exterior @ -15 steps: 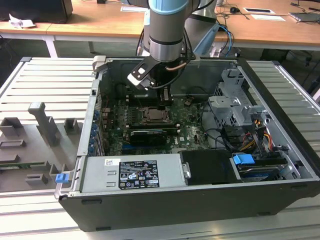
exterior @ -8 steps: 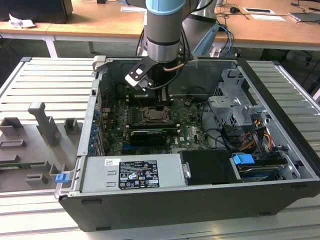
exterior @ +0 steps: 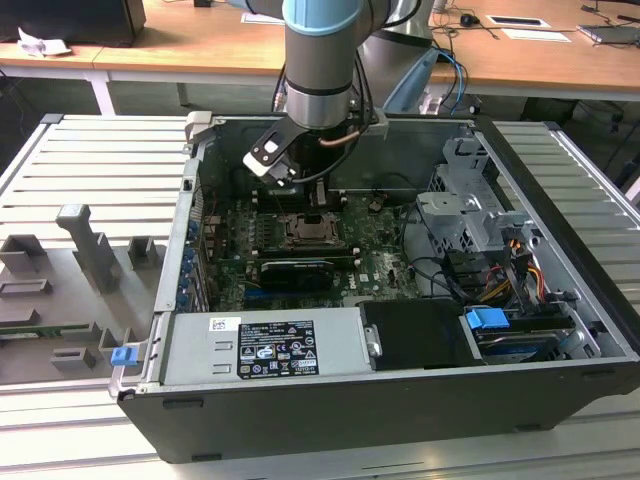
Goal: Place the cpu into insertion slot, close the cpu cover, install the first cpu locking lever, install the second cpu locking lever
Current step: 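Close the cpu cover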
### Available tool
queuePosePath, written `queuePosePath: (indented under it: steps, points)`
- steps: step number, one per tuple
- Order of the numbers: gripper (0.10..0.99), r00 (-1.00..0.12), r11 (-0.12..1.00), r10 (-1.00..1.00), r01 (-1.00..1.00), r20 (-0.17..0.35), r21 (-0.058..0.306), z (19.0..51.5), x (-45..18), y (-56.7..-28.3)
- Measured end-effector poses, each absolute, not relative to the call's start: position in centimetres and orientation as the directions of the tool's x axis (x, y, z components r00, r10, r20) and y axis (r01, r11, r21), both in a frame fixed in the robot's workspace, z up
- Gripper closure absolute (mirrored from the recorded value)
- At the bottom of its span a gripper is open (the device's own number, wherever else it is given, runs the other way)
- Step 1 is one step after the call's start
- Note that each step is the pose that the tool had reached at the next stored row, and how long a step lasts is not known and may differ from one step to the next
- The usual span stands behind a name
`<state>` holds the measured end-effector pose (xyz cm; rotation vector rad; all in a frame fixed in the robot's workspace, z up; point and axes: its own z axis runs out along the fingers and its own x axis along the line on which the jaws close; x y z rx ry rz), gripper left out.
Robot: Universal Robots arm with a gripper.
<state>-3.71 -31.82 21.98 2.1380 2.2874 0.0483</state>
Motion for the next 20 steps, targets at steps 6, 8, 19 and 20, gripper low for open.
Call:
queuePosePath:
  steps: [6, 8, 19, 20]
  points:
    - [0.980, -0.077, 0.077, 0.997, 0.997, 0.014, 0.029, 21.7, -4.5, -31.8]
    - [0.980, -0.085, 0.084, 0.996, 0.996, 0.014, 0.029, 21.5, -4.8, -31.8]
    - [0.980, -0.089, 0.088, 0.996, 0.996, 0.012, 0.030, 20.6, -5.1, -31.8]
    - [0.980, -0.089, 0.089, 0.996, 0.996, 0.011, 0.031, 20.6, -5.1, -31.8]
